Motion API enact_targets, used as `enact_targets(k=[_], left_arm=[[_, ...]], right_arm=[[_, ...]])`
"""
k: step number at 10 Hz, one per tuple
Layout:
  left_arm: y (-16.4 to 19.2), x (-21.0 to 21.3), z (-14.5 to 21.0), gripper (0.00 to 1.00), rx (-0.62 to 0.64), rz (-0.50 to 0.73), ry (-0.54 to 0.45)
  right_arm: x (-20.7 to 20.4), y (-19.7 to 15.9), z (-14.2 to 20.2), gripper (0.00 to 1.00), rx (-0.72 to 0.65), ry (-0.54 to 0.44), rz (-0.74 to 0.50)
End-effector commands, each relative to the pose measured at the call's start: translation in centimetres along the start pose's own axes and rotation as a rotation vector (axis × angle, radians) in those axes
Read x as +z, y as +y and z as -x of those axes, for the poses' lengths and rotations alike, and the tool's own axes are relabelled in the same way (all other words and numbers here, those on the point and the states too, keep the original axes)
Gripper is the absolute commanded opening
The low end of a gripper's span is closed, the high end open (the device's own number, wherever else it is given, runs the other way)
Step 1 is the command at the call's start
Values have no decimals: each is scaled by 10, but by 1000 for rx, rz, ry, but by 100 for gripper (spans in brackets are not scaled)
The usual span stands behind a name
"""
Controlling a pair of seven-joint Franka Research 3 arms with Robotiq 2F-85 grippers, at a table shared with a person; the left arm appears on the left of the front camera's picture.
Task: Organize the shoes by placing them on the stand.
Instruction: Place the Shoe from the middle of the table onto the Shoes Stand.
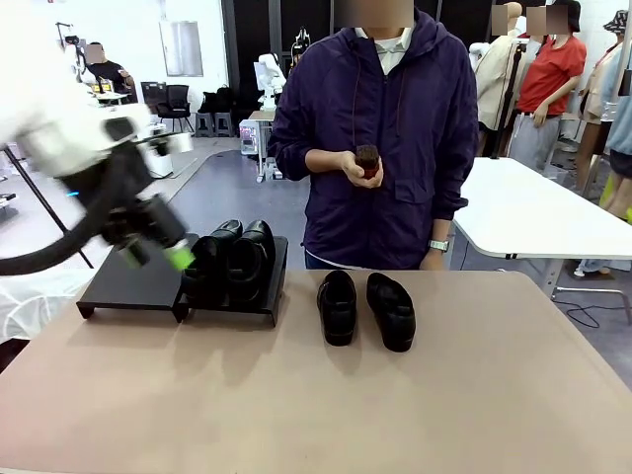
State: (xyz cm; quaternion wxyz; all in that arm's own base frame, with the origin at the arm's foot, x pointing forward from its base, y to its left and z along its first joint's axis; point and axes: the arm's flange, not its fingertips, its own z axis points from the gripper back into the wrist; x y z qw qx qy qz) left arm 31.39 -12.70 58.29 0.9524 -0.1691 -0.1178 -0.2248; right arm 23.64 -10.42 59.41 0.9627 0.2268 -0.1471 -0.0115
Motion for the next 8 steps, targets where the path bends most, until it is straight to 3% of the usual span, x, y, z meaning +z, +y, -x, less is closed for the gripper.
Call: enact_targets(k=[1, 4, 6, 7, 8], left_arm=[[23, 50, 71, 100, 169, -3, -92], [79, 89, 134, 100, 223, 95, -260], [111, 82, 139, 100, 239, 134, -282], [79, 104, 144, 100, 240, 89, -258], [79, 104, 144, 100, 240, 89, -258]], right_arm=[[3, 0, -1, 100, 20, -2, -11], [3, 0, -1, 100, 20, -2, -11], [3, 0, -1, 100, 20, -2, -11], [3, 0, -1, 100, 20, -2, -11], [3, 0, -1, 100, 20, -2, -11]])
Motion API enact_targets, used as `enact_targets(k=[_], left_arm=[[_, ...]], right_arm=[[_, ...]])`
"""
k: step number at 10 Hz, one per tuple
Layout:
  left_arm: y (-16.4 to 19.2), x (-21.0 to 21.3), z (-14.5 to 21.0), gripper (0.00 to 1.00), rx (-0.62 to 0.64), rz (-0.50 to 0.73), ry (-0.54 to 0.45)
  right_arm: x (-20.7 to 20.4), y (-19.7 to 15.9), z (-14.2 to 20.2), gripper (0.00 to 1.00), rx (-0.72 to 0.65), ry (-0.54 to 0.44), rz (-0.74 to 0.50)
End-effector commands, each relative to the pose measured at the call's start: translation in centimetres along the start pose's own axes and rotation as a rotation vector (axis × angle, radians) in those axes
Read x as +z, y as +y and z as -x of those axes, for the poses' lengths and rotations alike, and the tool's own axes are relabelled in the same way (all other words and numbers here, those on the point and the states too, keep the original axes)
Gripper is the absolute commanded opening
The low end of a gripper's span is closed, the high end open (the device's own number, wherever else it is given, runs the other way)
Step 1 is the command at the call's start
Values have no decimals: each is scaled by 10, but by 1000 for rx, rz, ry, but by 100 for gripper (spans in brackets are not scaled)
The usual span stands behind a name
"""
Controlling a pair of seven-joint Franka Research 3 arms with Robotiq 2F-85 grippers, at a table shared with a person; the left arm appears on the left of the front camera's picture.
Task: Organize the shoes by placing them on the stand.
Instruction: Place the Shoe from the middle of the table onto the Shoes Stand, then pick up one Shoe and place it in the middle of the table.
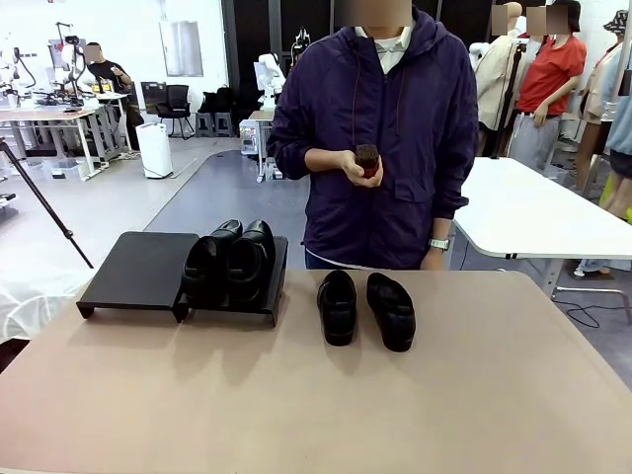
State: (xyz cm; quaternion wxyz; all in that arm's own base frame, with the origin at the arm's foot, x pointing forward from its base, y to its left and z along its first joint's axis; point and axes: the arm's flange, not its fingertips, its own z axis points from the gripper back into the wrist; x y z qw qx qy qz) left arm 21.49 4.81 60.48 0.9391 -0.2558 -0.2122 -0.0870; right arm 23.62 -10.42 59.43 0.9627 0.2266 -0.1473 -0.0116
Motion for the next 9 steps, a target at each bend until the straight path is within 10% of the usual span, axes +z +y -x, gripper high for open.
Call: enact_targets(k=[1, 9], left_arm=[[-17, 2, 0, 100, -7, -6, 12], [-17, 2, 0, 100, -7, -6, 12]], right_arm=[[3, 0, -1, 100, 20, -2, -11], [3, 0, -1, 100, 20, -2, -11]])
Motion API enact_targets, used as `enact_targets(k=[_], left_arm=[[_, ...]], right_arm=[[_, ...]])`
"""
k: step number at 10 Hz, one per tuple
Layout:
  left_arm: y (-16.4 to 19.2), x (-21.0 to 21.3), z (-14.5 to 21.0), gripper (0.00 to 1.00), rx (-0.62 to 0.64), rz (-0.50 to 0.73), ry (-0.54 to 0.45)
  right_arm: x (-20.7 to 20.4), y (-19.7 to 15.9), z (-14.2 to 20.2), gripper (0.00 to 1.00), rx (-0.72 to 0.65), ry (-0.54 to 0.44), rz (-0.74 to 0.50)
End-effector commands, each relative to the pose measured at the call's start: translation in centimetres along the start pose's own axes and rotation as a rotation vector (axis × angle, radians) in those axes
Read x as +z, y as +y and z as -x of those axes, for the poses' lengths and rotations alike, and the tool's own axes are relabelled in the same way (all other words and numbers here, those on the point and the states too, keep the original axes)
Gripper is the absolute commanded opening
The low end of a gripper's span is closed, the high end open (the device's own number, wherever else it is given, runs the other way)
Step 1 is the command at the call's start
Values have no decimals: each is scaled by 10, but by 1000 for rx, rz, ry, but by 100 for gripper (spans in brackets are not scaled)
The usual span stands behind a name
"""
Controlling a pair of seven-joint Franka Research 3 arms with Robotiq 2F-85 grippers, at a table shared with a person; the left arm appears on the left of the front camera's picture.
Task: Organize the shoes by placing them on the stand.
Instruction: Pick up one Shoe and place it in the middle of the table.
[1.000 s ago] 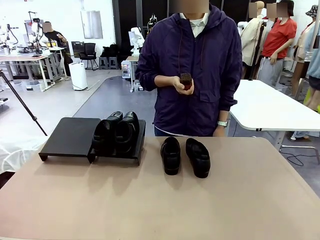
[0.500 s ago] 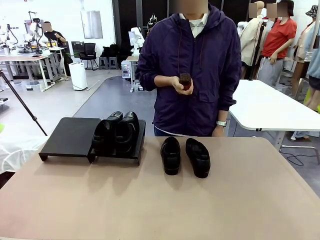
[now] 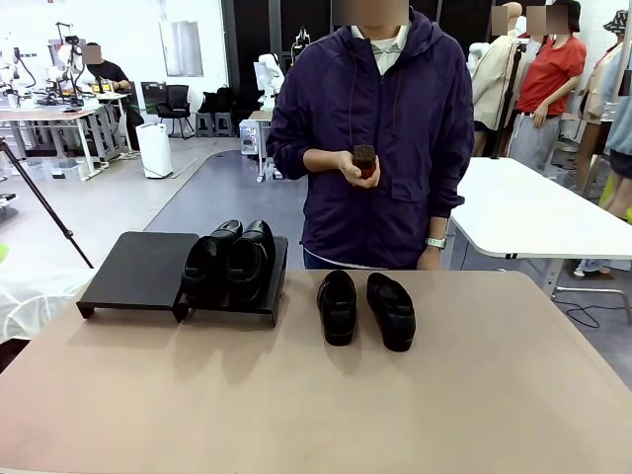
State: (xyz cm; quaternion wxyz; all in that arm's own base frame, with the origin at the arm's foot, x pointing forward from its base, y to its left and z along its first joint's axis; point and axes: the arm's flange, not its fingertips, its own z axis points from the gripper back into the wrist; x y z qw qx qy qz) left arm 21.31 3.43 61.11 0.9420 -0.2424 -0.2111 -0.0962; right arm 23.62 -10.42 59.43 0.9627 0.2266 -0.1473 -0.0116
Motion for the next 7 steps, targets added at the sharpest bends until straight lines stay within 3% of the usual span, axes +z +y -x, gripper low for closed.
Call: enact_targets(k=[1, 4, 5, 7], left_arm=[[-2, 3, 1, 100, 15, 16, 2], [-2, 3, 1, 100, 15, 16, 2], [-2, 3, 1, 100, 15, 16, 2], [-2, 3, 1, 100, 15, 16, 2]], right_arm=[[3, 0, -1, 100, 20, -2, -11], [0, 0, 0, 100, 0, 0, 0], [-20, 34, -24, 100, -18, 21, 62], [-88, 108, -74, 100, 74, 198, 170]])
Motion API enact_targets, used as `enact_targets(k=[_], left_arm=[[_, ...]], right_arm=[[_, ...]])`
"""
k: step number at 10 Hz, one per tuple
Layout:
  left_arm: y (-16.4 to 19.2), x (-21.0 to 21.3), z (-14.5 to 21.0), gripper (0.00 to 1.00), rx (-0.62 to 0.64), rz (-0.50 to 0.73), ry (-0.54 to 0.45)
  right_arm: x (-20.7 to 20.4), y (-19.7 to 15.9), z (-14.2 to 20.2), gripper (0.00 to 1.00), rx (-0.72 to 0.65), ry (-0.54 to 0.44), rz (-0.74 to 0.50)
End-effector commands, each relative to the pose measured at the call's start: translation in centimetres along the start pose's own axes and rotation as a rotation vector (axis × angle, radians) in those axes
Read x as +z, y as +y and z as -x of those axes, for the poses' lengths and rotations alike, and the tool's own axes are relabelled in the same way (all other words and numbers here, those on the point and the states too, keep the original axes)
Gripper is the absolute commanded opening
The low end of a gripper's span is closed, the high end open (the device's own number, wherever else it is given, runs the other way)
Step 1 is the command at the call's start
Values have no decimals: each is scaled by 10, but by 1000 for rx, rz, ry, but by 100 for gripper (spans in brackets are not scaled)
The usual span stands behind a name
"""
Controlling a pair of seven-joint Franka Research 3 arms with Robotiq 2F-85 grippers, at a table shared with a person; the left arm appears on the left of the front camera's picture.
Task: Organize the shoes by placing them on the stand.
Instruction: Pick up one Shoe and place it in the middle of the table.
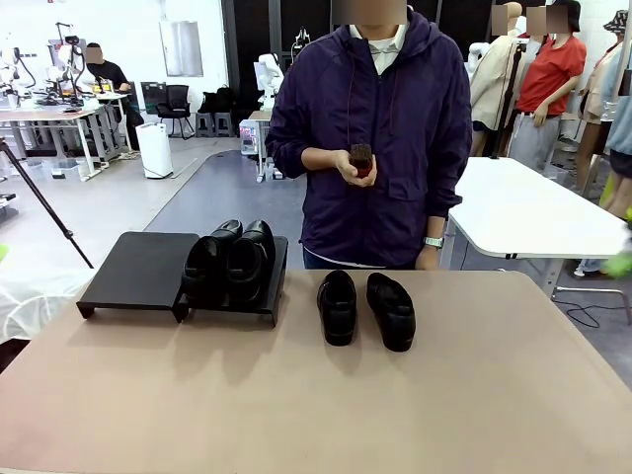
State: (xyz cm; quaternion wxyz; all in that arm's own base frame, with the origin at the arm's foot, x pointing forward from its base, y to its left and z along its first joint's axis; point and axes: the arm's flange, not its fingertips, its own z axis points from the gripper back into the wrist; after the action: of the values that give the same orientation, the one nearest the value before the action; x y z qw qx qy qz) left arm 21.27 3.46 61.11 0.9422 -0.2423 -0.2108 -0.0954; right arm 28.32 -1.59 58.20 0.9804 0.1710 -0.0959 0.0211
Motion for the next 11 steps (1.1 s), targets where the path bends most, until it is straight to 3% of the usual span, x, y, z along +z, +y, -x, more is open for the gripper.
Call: enact_targets(k=[1, 3, 6, 8, 9, 10, 11], left_arm=[[-2, 3, 1, 100, 13, 17, 1], [-2, 3, 1, 100, 13, 17, 1], [-2, 3, 1, 100, 13, 17, 1], [-2, 3, 1, 100, 13, 17, 1], [-2, 3, 1, 100, 13, 17, 1], [-2, 3, 1, 100, 13, 17, 1], [-2, 3, 1, 100, 13, 17, 1]], right_arm=[[-53, 73, -75, 100, 61, 143, 98], [-130, 142, -128, 100, -19, 117, 117], [-212, 209, -151, 100, 14, 176, 93], [-226, 213, -152, 100, 12, 138, 86], [-200, 203, -141, 100, 23, 90, 79], [-236, 212, -152, 100, 32, 182, 61], [-236, 212, -152, 100, 32, 182, 61]])
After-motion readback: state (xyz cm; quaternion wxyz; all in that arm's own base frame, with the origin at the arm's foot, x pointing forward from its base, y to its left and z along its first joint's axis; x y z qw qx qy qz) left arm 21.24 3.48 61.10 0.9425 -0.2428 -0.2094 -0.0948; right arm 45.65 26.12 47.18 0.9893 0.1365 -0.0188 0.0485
